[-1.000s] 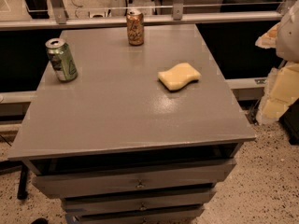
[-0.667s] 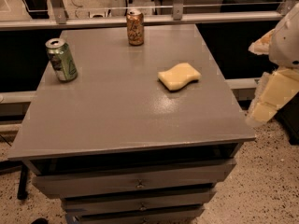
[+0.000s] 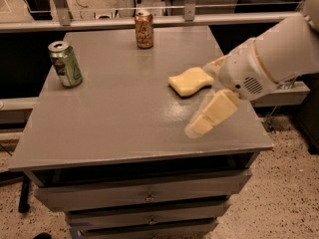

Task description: Move green can near orange can

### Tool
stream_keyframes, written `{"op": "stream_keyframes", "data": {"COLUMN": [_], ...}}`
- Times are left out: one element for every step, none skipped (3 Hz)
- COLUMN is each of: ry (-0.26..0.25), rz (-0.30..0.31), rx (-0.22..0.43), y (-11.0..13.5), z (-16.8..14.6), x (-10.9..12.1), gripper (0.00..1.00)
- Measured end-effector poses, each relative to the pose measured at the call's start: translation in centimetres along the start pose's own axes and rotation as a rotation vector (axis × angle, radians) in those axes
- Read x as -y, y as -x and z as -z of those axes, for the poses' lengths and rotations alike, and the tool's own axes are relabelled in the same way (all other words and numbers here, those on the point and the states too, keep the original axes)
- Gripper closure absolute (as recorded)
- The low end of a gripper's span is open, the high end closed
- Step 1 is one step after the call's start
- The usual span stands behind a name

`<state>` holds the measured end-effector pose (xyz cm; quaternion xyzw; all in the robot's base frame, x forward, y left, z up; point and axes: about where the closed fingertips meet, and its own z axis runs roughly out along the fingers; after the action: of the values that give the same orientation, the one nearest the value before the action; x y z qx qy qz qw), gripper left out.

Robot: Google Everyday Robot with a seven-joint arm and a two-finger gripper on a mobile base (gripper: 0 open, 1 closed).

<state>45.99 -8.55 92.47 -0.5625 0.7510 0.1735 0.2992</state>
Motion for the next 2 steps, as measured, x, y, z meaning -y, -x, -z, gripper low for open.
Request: {"op": "stream_keyframes", "data": {"ry": [0.058,0.042], "rz": [-0.015,-0.021], "rx": [0.199,0.243], "y": [6.5,8.1], "z": [-5.1,-5.4], "x": [-0.8,-0.5], "gripper": [0.0,0.0]}}
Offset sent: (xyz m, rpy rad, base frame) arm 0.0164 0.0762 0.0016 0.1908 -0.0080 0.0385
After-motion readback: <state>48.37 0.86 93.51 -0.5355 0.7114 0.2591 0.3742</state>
